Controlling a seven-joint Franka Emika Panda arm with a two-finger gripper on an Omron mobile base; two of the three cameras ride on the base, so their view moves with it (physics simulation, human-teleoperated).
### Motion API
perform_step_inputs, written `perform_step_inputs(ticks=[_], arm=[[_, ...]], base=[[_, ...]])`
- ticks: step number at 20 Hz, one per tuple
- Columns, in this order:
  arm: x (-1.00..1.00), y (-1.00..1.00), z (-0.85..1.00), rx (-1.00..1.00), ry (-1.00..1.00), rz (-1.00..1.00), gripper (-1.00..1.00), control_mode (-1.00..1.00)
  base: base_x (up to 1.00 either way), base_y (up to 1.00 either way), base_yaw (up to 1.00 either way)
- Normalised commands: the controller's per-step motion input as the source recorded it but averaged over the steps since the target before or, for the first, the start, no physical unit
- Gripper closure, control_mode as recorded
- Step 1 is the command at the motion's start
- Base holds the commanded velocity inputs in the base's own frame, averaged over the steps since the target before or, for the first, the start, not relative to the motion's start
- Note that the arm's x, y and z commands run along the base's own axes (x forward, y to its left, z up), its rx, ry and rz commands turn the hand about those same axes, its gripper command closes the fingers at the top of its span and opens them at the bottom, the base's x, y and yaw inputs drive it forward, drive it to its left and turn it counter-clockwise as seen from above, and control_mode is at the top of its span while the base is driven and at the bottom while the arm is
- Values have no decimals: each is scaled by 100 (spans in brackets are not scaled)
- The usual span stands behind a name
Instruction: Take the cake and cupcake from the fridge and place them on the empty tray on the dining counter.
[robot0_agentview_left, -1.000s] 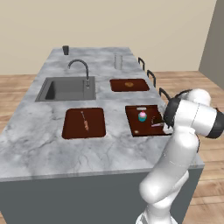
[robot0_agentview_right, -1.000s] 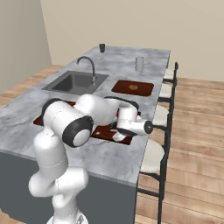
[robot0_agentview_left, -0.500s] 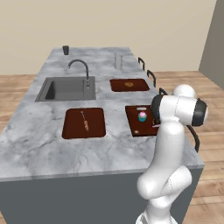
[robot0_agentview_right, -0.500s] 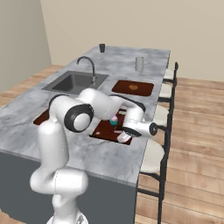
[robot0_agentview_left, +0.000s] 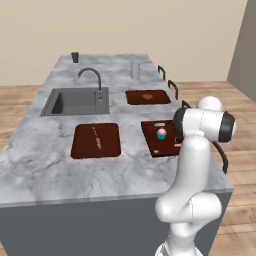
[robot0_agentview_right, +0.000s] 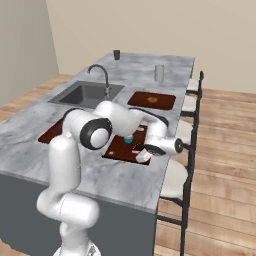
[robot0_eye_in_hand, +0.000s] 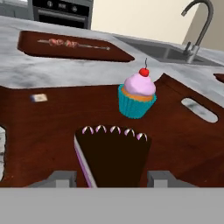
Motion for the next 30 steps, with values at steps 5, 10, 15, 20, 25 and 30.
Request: perform_step_inputs(ticks=[5, 10, 15, 20, 25, 30], arm=[[-1, 26, 18, -6, 1, 0, -100, -100], [-19, 0, 87, -2, -7, 0, -100, -100], [-63, -2, 100, -9, -2, 0, -100, -100], [-74, 0, 100, -15, 5, 0, -100, -100], [-97, 0, 80, -10, -7, -1, -100, -100], [-100, -5, 55, 0, -25, -6, -100, -100]], base=[[0, 0, 0], [0, 0, 0], [0, 0, 0], [0, 0, 0], [0, 0, 0], [0, 0, 0]])
